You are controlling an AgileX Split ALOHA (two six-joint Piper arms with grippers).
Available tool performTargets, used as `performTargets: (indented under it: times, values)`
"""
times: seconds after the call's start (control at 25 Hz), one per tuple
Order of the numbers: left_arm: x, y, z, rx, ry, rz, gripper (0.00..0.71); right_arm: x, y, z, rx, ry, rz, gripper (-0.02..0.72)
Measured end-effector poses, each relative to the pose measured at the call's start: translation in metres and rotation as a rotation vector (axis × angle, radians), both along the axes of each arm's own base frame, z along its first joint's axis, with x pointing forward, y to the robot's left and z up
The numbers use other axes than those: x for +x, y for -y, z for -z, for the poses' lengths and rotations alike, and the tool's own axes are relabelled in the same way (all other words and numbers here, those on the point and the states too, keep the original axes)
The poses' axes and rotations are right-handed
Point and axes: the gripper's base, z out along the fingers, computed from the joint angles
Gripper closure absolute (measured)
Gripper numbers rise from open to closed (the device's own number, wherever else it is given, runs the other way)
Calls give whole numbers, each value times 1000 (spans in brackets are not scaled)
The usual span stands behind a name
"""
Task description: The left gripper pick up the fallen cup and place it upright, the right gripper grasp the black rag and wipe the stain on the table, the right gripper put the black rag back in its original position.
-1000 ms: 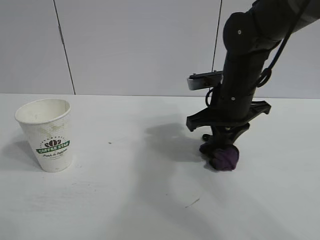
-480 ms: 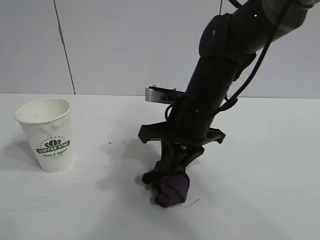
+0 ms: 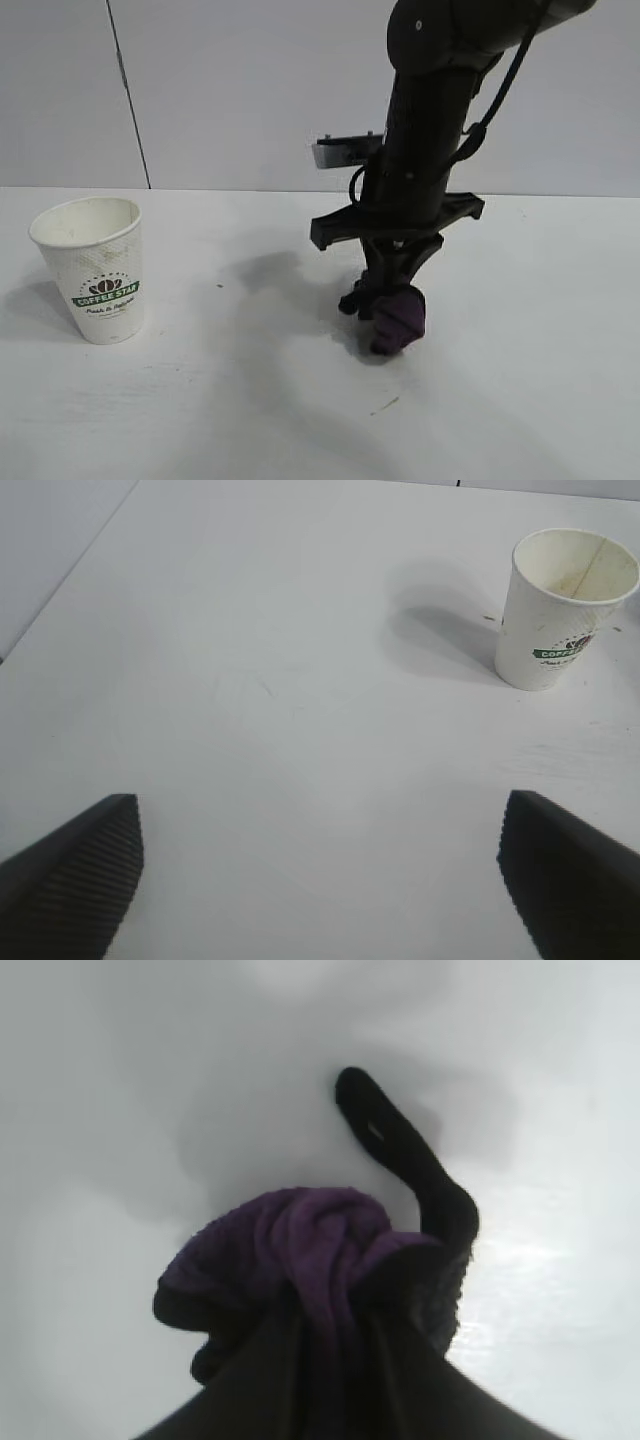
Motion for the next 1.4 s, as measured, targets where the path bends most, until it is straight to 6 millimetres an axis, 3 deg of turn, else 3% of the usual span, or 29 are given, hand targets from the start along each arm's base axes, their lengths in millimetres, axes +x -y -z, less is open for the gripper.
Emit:
performTargets:
  times: [0.2,0.24,0.36,0.44,0.64,0.76,0.88,1.0,1.16,1.24,1.32,1.4]
  values:
    - [0,0,0,0,0,0,16,0,0,-1,-2,-4,3,591]
    - [0,0,0,0,0,0,16,0,0,-1,-2,-4,3,552]
    - [0,0,0,0,0,0,16,0,0,-1,-2,-4,2,309]
    - [0,0,0,0,0,0,16,0,1,-1,-8,0,-1,216]
    - [0,0,0,0,0,0,16,9,20,-6,-14,14,70,197]
    - [0,0,0,0,0,0,16,21,63,-25,-33,51,169,197]
    - [0,0,0,0,0,0,16,29,121,-51,-44,101,298,197]
    - [0,0,0,0,0,0,16,25,184,-78,-63,128,440,197]
    - [0,0,0,0,0,0,16,1,256,-116,-87,161,618,197]
    - [0,0,0,0,0,0,16,-17,281,-141,-76,212,696,197]
    - [0,0,0,0,0,0,16,-37,296,-172,-52,293,749,197]
    - [0,0,0,0,0,0,16,-63,296,-211,-17,407,762,202]
